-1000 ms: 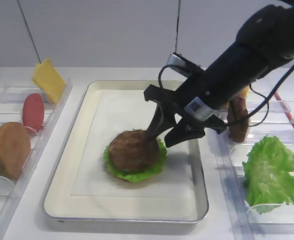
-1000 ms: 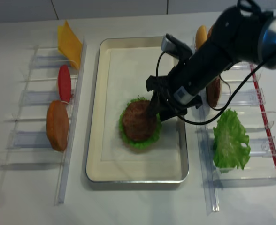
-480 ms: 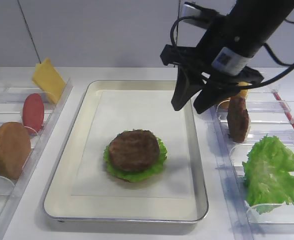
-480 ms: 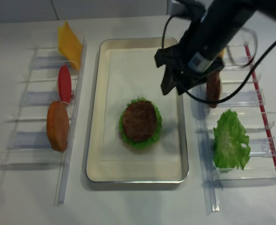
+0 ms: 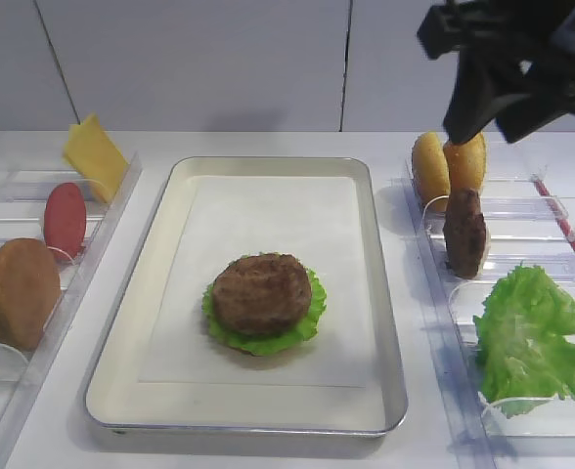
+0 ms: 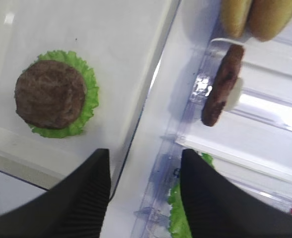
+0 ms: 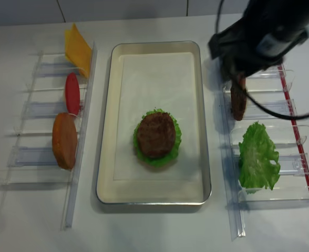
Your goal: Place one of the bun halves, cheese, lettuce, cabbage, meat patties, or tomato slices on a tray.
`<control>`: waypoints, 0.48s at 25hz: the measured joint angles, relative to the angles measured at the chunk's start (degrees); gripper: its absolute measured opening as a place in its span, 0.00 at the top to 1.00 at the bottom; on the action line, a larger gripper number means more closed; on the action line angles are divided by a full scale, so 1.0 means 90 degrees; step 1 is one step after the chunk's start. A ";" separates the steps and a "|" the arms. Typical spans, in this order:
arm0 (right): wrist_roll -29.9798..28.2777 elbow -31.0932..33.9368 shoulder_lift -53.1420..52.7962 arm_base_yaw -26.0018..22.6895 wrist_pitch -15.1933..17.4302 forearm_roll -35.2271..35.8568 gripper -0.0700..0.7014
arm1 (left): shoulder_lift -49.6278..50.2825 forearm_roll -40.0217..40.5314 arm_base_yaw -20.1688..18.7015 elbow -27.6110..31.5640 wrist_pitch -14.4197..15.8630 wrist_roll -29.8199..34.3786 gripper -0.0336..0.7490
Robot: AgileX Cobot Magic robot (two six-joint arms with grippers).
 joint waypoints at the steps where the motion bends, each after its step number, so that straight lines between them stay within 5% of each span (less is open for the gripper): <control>1: 0.0038 0.0000 -0.0204 0.0000 0.0015 -0.0177 0.44 | 0.0000 0.0000 0.0000 0.0000 0.0000 0.0000 0.66; 12: 0.0027 0.1530 -0.3073 0.0000 0.0141 -0.1077 0.44 | 0.0000 0.0000 0.0000 0.0000 0.0000 0.0000 0.66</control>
